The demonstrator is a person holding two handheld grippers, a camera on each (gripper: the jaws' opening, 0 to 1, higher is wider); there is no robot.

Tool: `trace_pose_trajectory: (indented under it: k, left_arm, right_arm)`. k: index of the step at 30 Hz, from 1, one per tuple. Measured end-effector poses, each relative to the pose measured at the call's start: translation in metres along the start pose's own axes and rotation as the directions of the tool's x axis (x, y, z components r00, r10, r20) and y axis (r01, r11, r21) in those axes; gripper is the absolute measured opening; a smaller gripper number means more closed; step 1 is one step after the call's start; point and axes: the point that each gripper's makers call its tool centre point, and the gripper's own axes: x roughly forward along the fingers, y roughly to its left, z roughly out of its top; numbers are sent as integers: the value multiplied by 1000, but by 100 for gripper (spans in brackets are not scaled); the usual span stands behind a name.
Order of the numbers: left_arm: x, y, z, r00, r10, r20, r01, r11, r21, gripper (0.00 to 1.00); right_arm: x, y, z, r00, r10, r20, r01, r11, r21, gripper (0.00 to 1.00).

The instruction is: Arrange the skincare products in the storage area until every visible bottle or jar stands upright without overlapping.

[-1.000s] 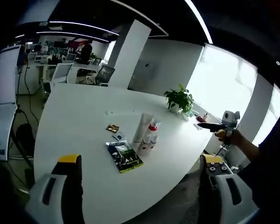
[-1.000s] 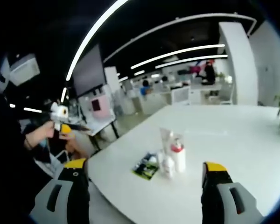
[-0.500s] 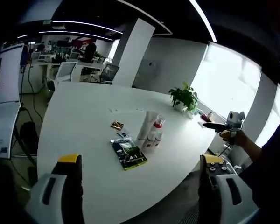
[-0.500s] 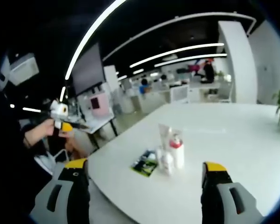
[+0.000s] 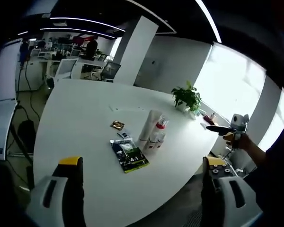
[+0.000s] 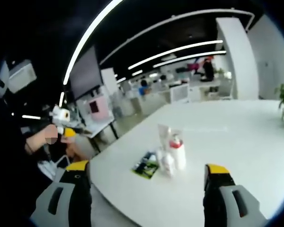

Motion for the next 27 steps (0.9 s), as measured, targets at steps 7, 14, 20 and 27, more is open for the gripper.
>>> trace_pose_trajectory:
  k: [7,14,20,27]
  left_arm:
    - [17,-1,4,1000,1,-23,-1,1000,0,99]
    - [30,-17,13,999,-25,-46,26,999,22,99]
    - [39,-19,21,997,-37,-63,39,999,30,99]
    - [50,-12,34,997,-38,-61,40,998,41,99]
  right_arm:
    - [5,-4,0,1000,2,-14,-2,1000,-13,97]
    - [10,-12,-1,1000,-10,0,10,1000,0,98]
    - [14,-12,-6,1000,-6,12,5,1000,22,98]
    - [17,-20,-1,999,-11,37,9,998,58,99]
